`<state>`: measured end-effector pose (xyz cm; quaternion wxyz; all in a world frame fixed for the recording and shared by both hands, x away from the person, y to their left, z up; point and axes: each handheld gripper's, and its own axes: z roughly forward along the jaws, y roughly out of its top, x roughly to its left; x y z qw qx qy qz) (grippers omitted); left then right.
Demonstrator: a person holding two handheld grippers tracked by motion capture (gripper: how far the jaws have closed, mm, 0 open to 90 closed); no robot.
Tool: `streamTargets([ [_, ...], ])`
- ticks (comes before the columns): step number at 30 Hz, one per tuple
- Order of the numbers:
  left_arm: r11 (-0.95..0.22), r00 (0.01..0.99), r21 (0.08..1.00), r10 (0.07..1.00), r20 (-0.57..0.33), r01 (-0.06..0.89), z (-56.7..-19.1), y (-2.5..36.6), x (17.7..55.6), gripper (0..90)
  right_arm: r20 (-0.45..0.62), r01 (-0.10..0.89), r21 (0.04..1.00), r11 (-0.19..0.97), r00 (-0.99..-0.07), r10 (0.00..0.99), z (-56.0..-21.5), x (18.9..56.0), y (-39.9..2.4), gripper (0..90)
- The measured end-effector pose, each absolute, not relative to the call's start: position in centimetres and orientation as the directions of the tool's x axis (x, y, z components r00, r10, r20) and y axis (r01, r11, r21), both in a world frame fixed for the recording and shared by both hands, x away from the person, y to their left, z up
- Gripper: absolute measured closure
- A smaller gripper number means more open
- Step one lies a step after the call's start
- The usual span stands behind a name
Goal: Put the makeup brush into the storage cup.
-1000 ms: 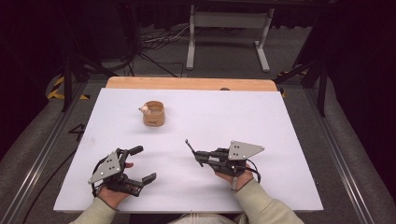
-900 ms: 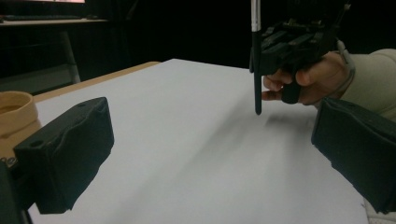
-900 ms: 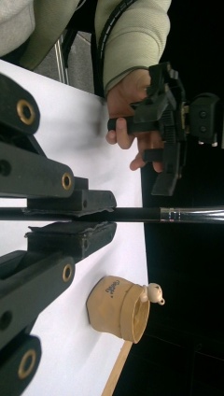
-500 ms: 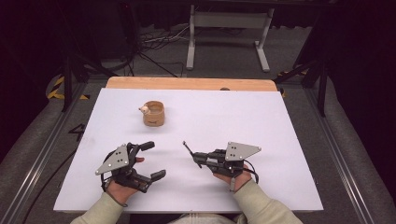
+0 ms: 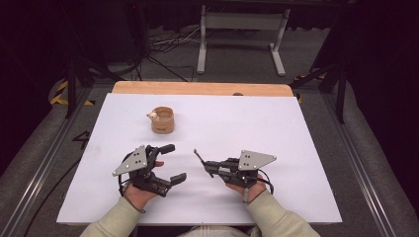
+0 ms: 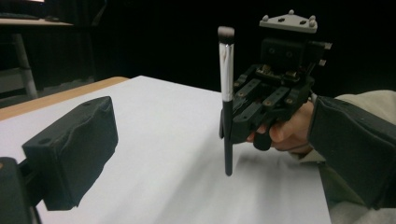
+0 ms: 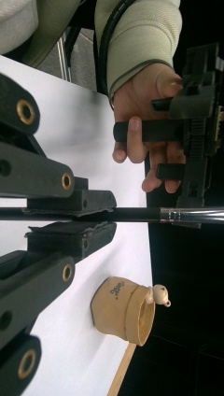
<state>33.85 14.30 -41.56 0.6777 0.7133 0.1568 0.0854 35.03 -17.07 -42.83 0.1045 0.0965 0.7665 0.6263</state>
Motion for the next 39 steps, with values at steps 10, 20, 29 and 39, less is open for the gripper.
streamTargets([
  [10,-0.042,0.944,0.994,0.319,-0.082,0.1,-40.9,12.8,34.0,5.8,-0.039,0.021,0.979,0.204,-0.957,0.287,-43.0,35.1,-17.1,83.7],
  [20,-0.046,0.961,0.993,0.26,-0.09,0.105,-40.5,11.9,34.1,25.7,-0.041,0.02,0.979,0.203,-0.956,0.291,-43.0,35.1,-17.2,83.7],
  [29,-0.052,0.959,0.99,0.261,-0.111,0.129,-40.7,11.3,34.6,42.1,-0.046,0.013,0.979,0.203,-0.957,0.286,-43.0,35.1,-17.1,83.7],
  [39,-0.047,0.959,0.99,0.259,-0.117,0.134,-40.8,10.8,34.6,62.8,-0.044,0.014,0.98,0.201,-0.958,0.282,-43.0,35.0,-17.1,83.7],
])
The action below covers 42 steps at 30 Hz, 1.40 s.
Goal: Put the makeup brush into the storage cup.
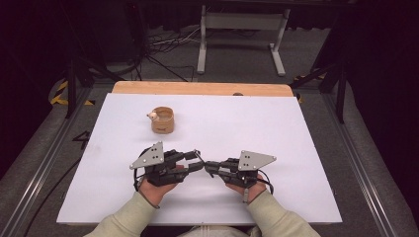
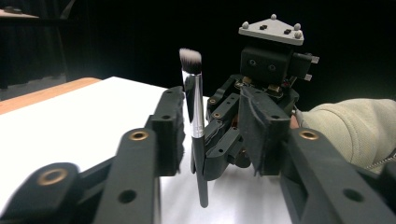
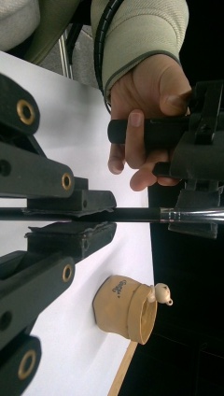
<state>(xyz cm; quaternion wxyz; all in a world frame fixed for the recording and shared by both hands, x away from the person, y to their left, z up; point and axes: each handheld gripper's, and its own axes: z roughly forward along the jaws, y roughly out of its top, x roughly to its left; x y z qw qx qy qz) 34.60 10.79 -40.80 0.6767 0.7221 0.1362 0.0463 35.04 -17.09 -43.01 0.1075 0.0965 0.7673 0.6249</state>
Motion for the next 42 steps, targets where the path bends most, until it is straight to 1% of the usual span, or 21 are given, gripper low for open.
streamTargets([
  [8,-0.047,0.956,0.987,0.259,-0.136,0.153,-41.17,10.78,34.78,69.2,-0.049,0.011,0.978,0.207,-0.958,0.283,-43.03,35.0,-17.04,83.7],
  [13,-0.056,0.955,0.987,0.268,-0.127,0.147,-41.24,10.75,34.73,72.0,-0.05,0.011,0.977,0.211,-0.958,0.283,-43.04,35.0,-17.01,83.7],
  [14,-0.056,0.955,0.987,0.27,-0.127,0.147,-41.24,10.76,34.73,73.7,-0.051,0.011,0.977,0.214,-0.959,0.28,-43.06,34.99,-16.98,83.7],
  [20,-0.052,0.948,0.984,0.283,-0.147,0.168,-41.33,10.94,34.8,77.5,-0.051,0.011,0.977,0.213,-0.958,0.283,-43.05,34.98,-16.98,83.7],
  [23,-0.052,0.947,0.984,0.285,-0.148,0.169,-41.34,10.99,34.82,80.9,-0.052,0.011,0.976,0.215,-0.958,0.282,-43.06,34.97,-16.96,83.7],
  [33,-0.052,0.947,0.983,0.282,-0.157,0.179,-41.27,11.0,34.79,82.3,-0.053,0.009,0.977,0.215,-0.959,0.279,-43.06,34.96,-16.94,83.7],
  [36,-0.052,0.944,0.979,0.281,-0.174,0.196,-41.21,11.1,34.81,82.6,-0.055,0.007,0.976,0.216,-0.958,0.28,-43.04,34.94,-16.94,83.7],
  [42,-0.059,0.945,0.984,0.292,-0.145,0.169,-41.02,11.03,34.49,82.9,-0.056,0.003,0.978,0.208,-0.96,0.275,-42.97,34.9,-16.92,83.6],
])
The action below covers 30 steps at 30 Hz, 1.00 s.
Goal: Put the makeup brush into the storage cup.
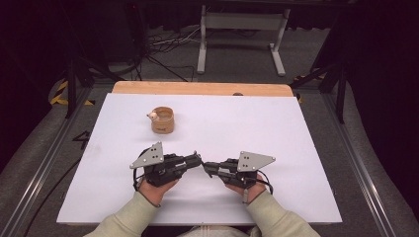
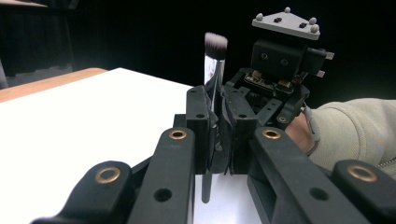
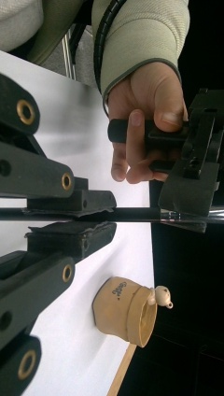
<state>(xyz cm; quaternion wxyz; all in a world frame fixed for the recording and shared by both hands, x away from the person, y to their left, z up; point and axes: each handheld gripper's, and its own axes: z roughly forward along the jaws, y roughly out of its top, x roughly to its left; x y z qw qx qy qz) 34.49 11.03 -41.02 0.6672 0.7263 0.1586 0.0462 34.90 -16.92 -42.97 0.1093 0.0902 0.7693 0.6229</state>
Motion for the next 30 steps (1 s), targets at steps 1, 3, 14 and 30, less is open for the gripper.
streamTargets([
  [1,-0.058,0.946,0.984,0.293,-0.142,0.166,-41.0,11.0,34.4,82.9,-0.056,0.003,0.978,0.208,-0.96,0.275,-43.0,34.9,-16.9,83.6],
  [3,-0.055,0.947,0.986,0.293,-0.135,0.157,-40.9,11.0,34.3,83.0,-0.062,-0.004,0.978,0.208,-0.959,0.275,-42.9,34.8,-16.9,83.4],
  [14,-0.043,0.943,0.988,0.307,-0.131,0.151,-40.4,11.6,34.4,82.9,-0.001,0.047,0.988,0.15,-0.953,0.304,-42.3,34.9,-17.3,26.5],
  [30,-0.043,0.928,0.987,0.348,-0.13,0.154,-39.3,12.6,34.8,82.9,0.017,0.068,0.992,0.111,-0.914,0.405,-41.8,34.6,-20.2,0.9],
])
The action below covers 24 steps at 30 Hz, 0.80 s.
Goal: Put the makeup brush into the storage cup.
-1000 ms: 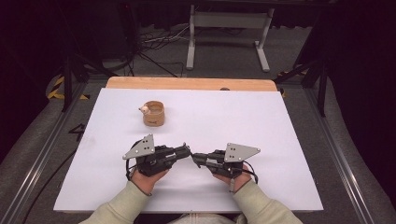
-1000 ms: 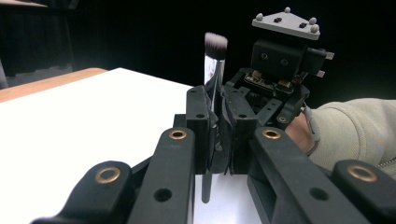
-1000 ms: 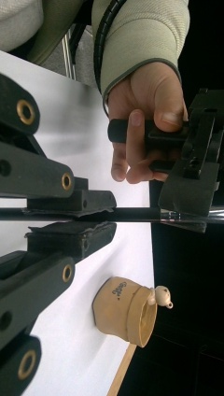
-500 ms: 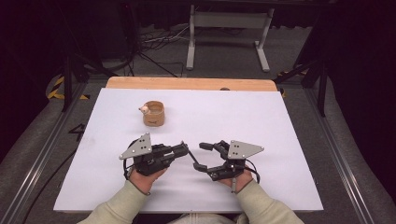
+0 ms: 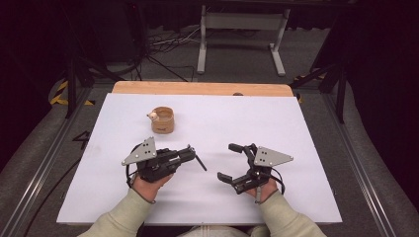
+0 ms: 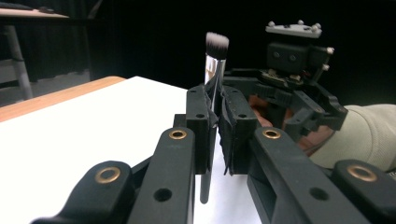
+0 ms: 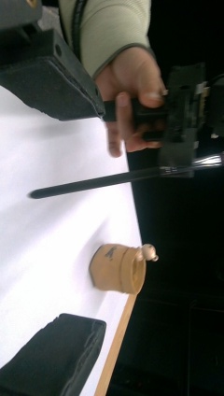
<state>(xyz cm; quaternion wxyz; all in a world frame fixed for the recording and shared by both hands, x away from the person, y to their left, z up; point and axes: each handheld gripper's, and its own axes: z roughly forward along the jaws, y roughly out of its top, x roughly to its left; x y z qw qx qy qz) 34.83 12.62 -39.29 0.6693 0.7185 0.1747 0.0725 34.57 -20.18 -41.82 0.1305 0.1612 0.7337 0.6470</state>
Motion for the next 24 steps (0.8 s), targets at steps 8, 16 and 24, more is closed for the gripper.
streamTargets([
  [8,-0.032,0.916,0.991,0.387,-0.11,0.132,-38.2,13.9,35.5,82.9,-0.025,0.036,0.991,0.127,-0.893,0.45,-42.1,34.0,-21.7,0.0],
  [16,-0.031,0.902,0.993,0.422,-0.088,0.112,-36.6,14.2,37.1,82.8,-0.03,0.037,0.991,0.131,-0.881,0.473,-42.4,33.6,-23.0,0.0],
  [24,-0.046,0.895,0.992,0.438,-0.086,0.118,-35.3,14.4,38.3,82.8,-0.01,0.047,0.993,0.11,-0.881,0.472,-42.5,33.7,-23.3,0.0],
])
